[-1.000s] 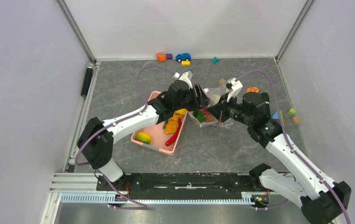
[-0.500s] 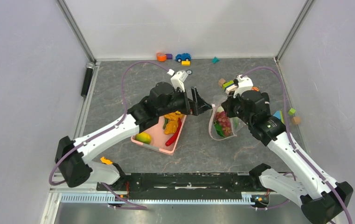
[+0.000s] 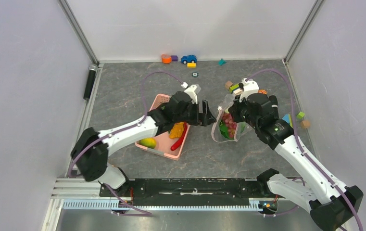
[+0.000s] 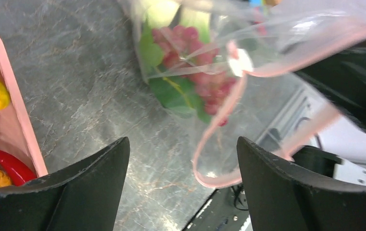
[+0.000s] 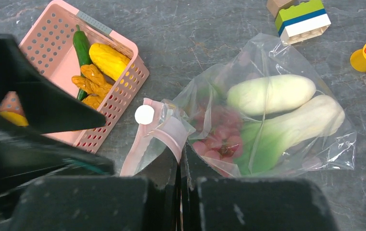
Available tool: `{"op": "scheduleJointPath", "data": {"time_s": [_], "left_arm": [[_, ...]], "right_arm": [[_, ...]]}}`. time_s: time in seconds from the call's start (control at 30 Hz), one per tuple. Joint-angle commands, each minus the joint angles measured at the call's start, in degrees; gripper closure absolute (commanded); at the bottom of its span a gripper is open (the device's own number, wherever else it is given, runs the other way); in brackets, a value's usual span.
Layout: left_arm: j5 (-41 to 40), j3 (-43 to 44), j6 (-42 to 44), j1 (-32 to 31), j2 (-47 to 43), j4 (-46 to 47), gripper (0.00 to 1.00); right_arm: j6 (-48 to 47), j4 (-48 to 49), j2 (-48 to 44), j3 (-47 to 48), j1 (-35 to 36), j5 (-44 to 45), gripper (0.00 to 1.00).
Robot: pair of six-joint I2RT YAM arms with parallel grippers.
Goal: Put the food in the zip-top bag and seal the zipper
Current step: Adjust the zipper food storage bag at the center of the board.
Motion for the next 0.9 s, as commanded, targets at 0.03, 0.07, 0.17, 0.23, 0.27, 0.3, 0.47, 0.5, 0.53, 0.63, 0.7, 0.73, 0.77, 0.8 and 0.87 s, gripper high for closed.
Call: {"op": "scheduleJointPath", "data": {"time_s": [0.03, 0.07, 0.17, 0.23, 0.27, 0.3, 0.47, 0.5, 0.53, 0.63, 0.7, 0.73, 0.77, 0.8, 0.87], "left_arm": [[3.2, 3.8, -0.1, -1.0, 6.8, 5.2, 0.14], [3.3, 4.0, -0.1, -1.3, 7.4, 5.7, 0.14], [2.9, 4.6, -0.1, -2.2, 8.9, 6.1, 0.14], [1.7, 5.0, -0.1, -3.0, 9.7, 5.9, 0.15], [1.5, 5.2, -0.1, -3.3, 10.1, 6.0, 0.17], [1.2, 5.6, 0.0, -3.6, 10.5, 6.0, 0.21], [-2.6, 8.4, 0.2, -4.4, 12.4, 3.5, 0.93], [-3.2, 8.9, 0.2, -4.4, 12.4, 3.1, 0.98], [-3.1, 9.3, 0.6, -4.5, 12.3, 1.7, 0.98], [-4.8, 8.7, 0.7, -4.9, 10.2, 0.8, 0.98], [-6.9, 7.6, 0.5, -5.0, 8.3, 0.7, 0.98], [-7.8, 7.1, 0.3, -4.9, 7.5, 0.5, 0.98], [-8.3, 7.0, 0.3, -5.0, 6.9, 0.0, 0.98], [-8.3, 6.9, 0.2, -5.0, 6.5, -0.6, 0.98], [-10.3, 6.8, 0.0, -5.0, 5.8, -1.1, 0.98]], "right_arm": [[-1.5, 2.3, 0.0, 2.4, 0.1, -1.8, 0.97], [-1.5, 2.2, 0.1, 2.4, 0.1, -1.5, 0.97], [-1.7, 1.9, 0.0, 2.2, 0.1, -0.5, 0.97], [-1.8, 1.8, 0.0, 2.2, 0.1, -0.8, 0.97], [-1.9, 1.8, 0.1, 2.1, 0.1, -0.8, 0.97], [-2.0, 1.9, 0.1, 2.0, 0.1, -0.7, 0.97], [-2.9, 0.5, 0.4, 1.8, 0.1, -0.8, 0.93], [-3.3, -0.1, 0.6, 1.7, 0.1, -0.8, 0.90], [-3.8, -1.2, 0.9, 1.7, 0.1, -0.7, 0.87], [-5.3, -5.4, 1.8, 1.4, 0.1, 0.8, 0.80], [-6.6, -8.7, 1.8, 1.4, 0.1, 2.4, 0.76], [-7.3, -10.7, 1.7, 1.7, 0.1, 3.3, 0.72], [-8.0, -12.3, 1.3, 2.0, 0.1, 4.6, 0.69], [-8.7, -14.2, 1.0, 2.5, 0.1, 6.0, 0.63], [-9.5, -17.0, -0.2, 3.1, 0.1, 8.3, 0.57]]}}
